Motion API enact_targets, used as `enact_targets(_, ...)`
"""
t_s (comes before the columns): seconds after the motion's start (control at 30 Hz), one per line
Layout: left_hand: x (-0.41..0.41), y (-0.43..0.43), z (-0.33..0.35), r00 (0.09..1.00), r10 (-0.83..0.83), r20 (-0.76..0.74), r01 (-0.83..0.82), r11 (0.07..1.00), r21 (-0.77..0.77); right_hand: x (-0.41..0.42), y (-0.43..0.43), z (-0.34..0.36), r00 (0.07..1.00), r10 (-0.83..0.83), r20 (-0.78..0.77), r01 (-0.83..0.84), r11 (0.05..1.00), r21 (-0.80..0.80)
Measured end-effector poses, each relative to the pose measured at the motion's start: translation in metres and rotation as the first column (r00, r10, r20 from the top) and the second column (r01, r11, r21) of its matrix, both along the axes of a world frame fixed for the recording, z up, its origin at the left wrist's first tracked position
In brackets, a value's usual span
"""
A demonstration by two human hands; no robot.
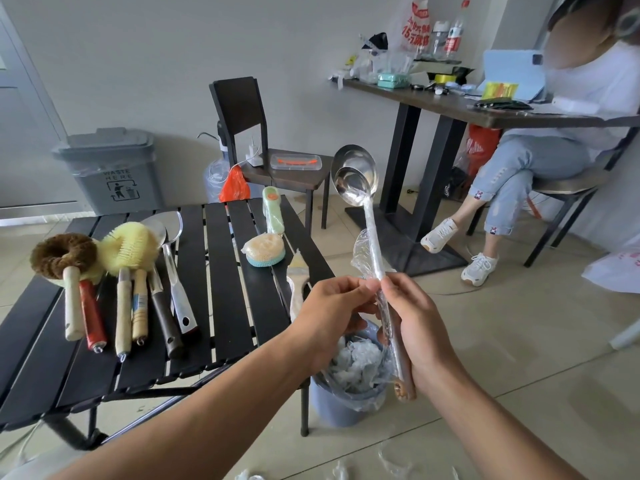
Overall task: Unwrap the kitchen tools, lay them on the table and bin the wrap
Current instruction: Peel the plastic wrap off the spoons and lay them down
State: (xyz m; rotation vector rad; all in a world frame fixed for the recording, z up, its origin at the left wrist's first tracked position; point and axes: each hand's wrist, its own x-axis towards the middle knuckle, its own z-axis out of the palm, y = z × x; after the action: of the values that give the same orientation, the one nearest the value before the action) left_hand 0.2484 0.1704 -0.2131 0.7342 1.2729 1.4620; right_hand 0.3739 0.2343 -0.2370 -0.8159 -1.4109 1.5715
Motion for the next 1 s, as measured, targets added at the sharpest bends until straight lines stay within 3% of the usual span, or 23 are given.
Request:
enact_targets(0.17, -0.005, 0.001, 0.000, 0.999, 0.001, -0.033, -0.001, 1.000, 0.001, 0.003, 0.004, 0.006, 0.999, -0.053, 0.014, 0.053, 0.998, -0.014)
enact_targets(0.3, -0.014, 0.005, 0.002, 0.980, 0.027, -0.198, -0.027, 1.000, 0.004, 0.005, 0.009, 0.007, 0.993, -0.106, 0.053, 0.105, 0.994, 0.032)
enact_targets(0.4, -0.017, 0.008, -0.002, 0.972, 0.051, -0.230, -0.055, 0.998, -0.013, 0.002, 0.007, 0.004, 0.993, -0.102, 0.056, 0.098, 0.993, 0.071)
enact_targets(0.53, -0.013, 0.010, -0.011, 0.991, 0.026, -0.132, -0.025, 1.000, 0.010, 0.001, 0.007, 0.006, 0.993, -0.108, 0.038, 0.104, 0.991, 0.087)
enact_targets(0.7, -0.010, 0.007, -0.013, 0.969, -0.225, 0.101, 0.228, 0.974, -0.010, 0.003, 0.007, 0.009, 0.995, -0.020, -0.094, 0.016, 0.999, -0.044)
enact_targets(0.8, -0.009, 0.005, -0.015, 0.948, -0.267, 0.172, 0.267, 0.963, 0.028, 0.004, 0.009, 0.010, 0.996, -0.012, -0.088, 0.006, 0.998, -0.069)
enact_targets(1.0, -0.009, 0.006, -0.014, 0.976, -0.215, 0.026, 0.214, 0.977, 0.014, 0.006, 0.014, 0.009, 0.996, -0.018, -0.086, 0.008, 0.994, -0.111)
